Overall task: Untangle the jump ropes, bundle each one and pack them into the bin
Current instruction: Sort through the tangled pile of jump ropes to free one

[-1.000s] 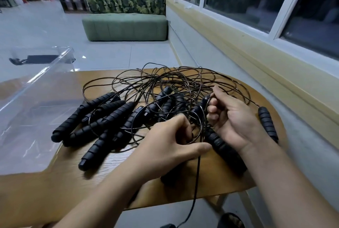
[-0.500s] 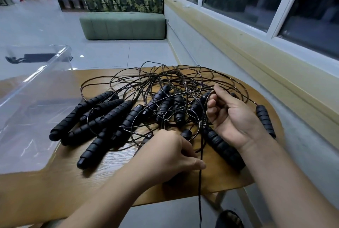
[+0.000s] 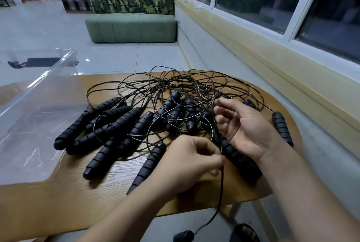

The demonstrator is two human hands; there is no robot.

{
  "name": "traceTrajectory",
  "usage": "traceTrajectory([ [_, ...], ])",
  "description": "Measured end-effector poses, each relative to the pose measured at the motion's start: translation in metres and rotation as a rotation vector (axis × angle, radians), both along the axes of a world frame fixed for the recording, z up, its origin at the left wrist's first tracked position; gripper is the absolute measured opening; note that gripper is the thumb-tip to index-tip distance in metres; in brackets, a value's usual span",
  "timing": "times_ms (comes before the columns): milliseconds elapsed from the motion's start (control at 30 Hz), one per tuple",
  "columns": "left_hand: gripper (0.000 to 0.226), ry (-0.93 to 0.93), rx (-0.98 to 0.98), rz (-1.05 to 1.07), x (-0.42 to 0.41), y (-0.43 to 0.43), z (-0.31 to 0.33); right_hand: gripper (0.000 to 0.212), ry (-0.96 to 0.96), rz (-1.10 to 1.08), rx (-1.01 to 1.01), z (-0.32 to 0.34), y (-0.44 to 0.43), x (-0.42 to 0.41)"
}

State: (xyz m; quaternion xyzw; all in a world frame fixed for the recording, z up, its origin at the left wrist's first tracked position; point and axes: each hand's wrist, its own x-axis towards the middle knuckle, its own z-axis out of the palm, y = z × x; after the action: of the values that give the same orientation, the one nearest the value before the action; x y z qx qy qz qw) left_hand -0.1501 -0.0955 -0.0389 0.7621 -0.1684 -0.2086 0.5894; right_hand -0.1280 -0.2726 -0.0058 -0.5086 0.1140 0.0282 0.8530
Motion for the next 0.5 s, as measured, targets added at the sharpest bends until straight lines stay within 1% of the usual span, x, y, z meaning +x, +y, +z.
traceTrajectory([
  [67,0.009,0.068,-0.168,0.102,0.008,0.004,0.008,0.023,-0.02,0.07,-0.265,0.0,-0.005,-0.004],
  [133,0.008,0.064,-0.302,0.198,0.019,0.013,0.017,0.027,-0.045,0.18,-0.493,0.002,-0.006,-0.011],
  [200,0.008,0.063,-0.41,0.273,0.028,0.023,0.024,0.033,-0.046,0.309,-0.64,0.003,-0.003,-0.019],
  [267,0.002,0.116,-0.509,0.321,0.034,0.033,0.03,0.036,-0.04,0.466,-0.74,0.004,0.004,-0.027],
  [300,0.003,0.133,-0.546,0.343,0.038,0.037,0.032,0.038,-0.043,0.563,-0.797,0.005,0.007,-0.03],
  [333,0.004,0.136,-0.574,0.362,0.041,0.04,0.034,0.037,-0.046,0.662,-0.884,0.006,0.01,-0.033],
  [400,0.001,0.121,-0.615,0.403,0.048,0.047,0.037,0.024,-0.057,0.837,-1.066,0.007,0.016,-0.039],
  [433,0.002,0.119,-0.634,0.425,0.051,0.05,0.037,0.019,-0.079,0.881,-1.13,0.007,0.017,-0.041],
  [500,0.006,0.135,-0.678,0.48,0.058,0.057,0.04,0.015,-0.121,0.843,-1.161,0.006,0.021,-0.041],
])
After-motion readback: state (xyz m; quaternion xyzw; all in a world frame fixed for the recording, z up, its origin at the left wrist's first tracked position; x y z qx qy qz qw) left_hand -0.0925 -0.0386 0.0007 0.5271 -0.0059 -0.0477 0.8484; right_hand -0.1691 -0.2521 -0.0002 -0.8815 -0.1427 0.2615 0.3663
